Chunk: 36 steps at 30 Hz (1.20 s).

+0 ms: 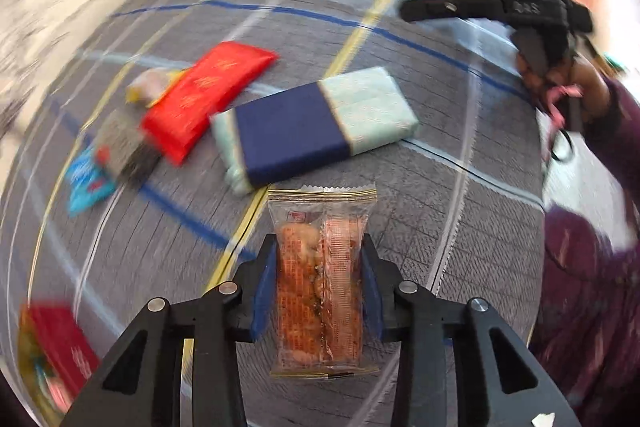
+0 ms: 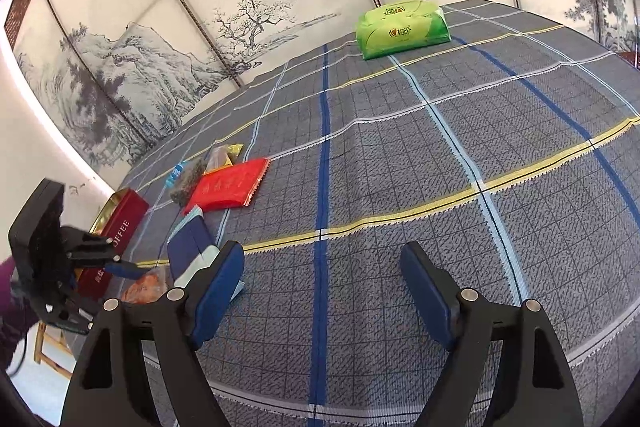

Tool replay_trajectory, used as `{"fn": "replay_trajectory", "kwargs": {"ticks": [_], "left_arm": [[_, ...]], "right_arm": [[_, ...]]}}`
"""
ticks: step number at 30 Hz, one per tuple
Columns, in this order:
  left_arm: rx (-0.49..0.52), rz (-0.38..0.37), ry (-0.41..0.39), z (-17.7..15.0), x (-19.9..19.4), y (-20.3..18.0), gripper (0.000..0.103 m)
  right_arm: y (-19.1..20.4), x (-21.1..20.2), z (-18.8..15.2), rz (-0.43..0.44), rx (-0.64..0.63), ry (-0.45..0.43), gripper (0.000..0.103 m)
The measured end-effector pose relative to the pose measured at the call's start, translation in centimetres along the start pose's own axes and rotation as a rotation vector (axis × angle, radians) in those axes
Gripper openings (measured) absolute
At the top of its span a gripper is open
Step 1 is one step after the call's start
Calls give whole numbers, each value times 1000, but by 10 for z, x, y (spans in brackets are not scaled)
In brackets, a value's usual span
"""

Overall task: Organize snacks
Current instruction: 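Grasp the second clear dough-stick bag with the left gripper and lift, then carry the dough-stick bag into the tin and open the left gripper while the right gripper grasps the blue-and-white package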

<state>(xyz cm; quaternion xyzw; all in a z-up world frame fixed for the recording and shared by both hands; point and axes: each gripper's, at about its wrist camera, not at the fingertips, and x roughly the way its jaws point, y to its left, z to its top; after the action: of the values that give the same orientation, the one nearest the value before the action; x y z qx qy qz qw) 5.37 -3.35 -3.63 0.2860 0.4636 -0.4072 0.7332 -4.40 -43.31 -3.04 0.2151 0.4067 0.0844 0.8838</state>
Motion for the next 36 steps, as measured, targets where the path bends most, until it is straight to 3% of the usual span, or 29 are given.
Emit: {"fn": "replay_trajectory", "kwargs": {"ticks": [2, 5, 9, 15, 21, 23, 26, 29, 32, 36], "left_arm": [[-123, 50, -42, -15, -13, 1, 34], [-348, 67, -120, -40, -39, 1, 34], [-511, 134, -172, -57, -60, -4, 35], [-587, 158, -200, -68, -79, -6, 35], [-611, 168, -247, -75, -98, -5, 35], [-613, 190, -267, -76, -106, -6, 35], [-613, 202, -281, -78, -113, -7, 35], [-617, 209, -288, -80, -117, -7, 35], [-633, 210, -290, -81, -118, -5, 35], [-651, 206, -298, -85, -119, -3, 35]], "right_arm": [[0, 0, 0, -6, -5, 2, 81], [4, 2, 1, -19, -28, 16, 84], [24, 6, -1, -38, -130, 82, 86], [80, 8, 3, 64, -351, 139, 86], [119, 57, 9, 104, -578, 263, 86], [124, 75, 12, 110, -609, 303, 84], [131, 89, 6, 79, -659, 351, 66], [144, 89, -3, 30, -728, 356, 64], [146, 88, -3, 1, -704, 351, 52], [149, 84, -7, -1, -670, 324, 52]]}}
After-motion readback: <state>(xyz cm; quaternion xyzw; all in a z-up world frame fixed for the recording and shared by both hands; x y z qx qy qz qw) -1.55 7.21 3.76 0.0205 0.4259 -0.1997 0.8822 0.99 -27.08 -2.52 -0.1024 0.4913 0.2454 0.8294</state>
